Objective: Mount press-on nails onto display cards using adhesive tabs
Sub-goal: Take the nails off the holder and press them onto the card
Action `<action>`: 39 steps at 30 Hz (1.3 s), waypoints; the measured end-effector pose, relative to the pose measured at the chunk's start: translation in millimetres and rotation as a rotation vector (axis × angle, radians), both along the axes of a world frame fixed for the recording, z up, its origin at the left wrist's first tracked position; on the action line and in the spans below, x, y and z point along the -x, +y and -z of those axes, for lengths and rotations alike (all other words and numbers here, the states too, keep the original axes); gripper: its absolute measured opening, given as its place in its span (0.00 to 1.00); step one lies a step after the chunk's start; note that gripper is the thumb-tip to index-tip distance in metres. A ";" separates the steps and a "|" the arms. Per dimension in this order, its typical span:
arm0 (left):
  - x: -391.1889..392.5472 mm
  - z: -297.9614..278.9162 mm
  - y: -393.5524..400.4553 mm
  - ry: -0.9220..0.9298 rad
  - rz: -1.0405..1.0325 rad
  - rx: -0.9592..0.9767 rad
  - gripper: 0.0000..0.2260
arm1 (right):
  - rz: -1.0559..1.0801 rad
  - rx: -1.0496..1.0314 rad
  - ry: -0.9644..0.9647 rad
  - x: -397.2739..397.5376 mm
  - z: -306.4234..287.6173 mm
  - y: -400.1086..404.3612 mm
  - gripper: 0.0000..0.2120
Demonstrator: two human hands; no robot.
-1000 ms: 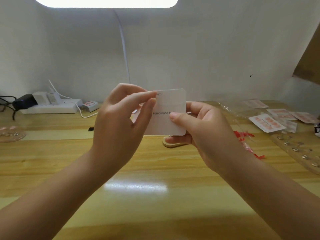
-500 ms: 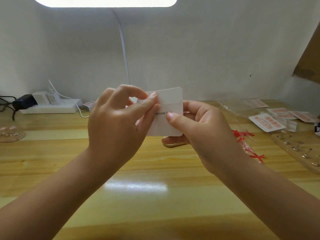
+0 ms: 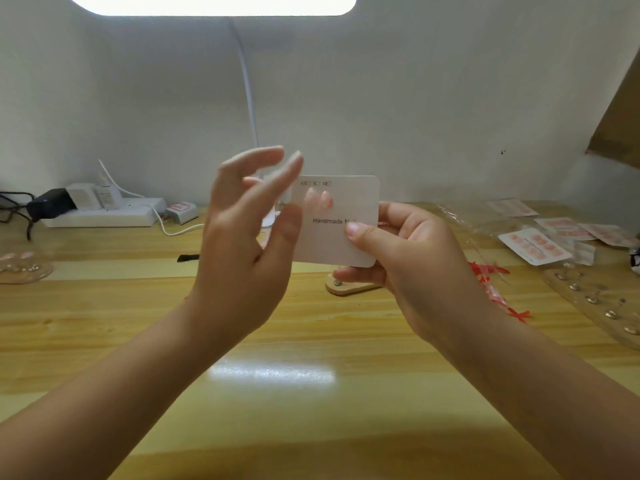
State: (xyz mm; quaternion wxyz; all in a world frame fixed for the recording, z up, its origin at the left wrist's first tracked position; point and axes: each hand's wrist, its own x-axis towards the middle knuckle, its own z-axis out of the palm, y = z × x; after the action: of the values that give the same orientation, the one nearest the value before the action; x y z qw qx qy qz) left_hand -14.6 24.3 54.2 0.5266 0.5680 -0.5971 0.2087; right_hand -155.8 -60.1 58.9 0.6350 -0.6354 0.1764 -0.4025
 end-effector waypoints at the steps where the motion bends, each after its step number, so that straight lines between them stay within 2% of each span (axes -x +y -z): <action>1: 0.5 -1.3 0.4 0.123 0.005 -0.022 0.18 | 0.000 -0.025 -0.009 0.4 -0.3 -1.5 0.06; 4: 0.8 -2.3 -1.3 0.596 0.151 -0.204 0.20 | -0.010 -0.085 -0.021 0.4 -0.2 -3.7 0.06; 6: -0.5 -1.1 -3.7 0.785 0.287 -0.272 0.16 | -0.027 -0.103 -0.014 0.2 -0.1 -5.0 0.07; 11: 5.2 4.7 -4.5 0.783 0.376 -0.230 0.08 | -0.046 -0.057 0.056 1.7 1.8 -10.1 0.03; 14: 11.0 7.0 -4.8 0.772 0.398 -0.222 0.04 | -0.020 -0.038 0.044 1.5 2.7 -10.1 0.04; 20: 16.1 8.6 -3.2 0.793 0.422 -0.213 0.04 | 0.014 -0.022 0.017 -1.5 7.8 -10.3 0.05; 25: 16.6 9.7 -1.9 0.804 0.419 -0.211 0.04 | 0.018 -0.041 -0.026 -3.7 12.9 -7.7 0.14; 32: 18.6 10.2 -2.6 0.833 0.374 -0.233 0.04 | 0.018 -0.086 -0.031 -6.7 22.9 -8.3 0.05; 35: 16.7 9.7 -3.0 0.840 0.361 -0.227 0.04 | -0.018 -0.123 -0.041 -7.1 22.8 -9.2 0.07; 38: 17.0 10.3 -2.6 0.808 0.365 -0.234 0.04 | 0.000 -0.068 -0.035 -6.6 24.2 -10.6 0.07; 39: 17.6 10.8 -2.2 0.792 0.366 -0.239 0.04 | 0.018 -0.058 -0.029 -6.9 24.5 -10.7 0.10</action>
State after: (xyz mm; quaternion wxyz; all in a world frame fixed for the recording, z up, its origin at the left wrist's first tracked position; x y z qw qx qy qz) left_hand -32.2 22.1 43.4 0.6734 0.5458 -0.4602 -0.1918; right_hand -148.9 -70.8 34.4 0.6518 -0.6094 0.1845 -0.4120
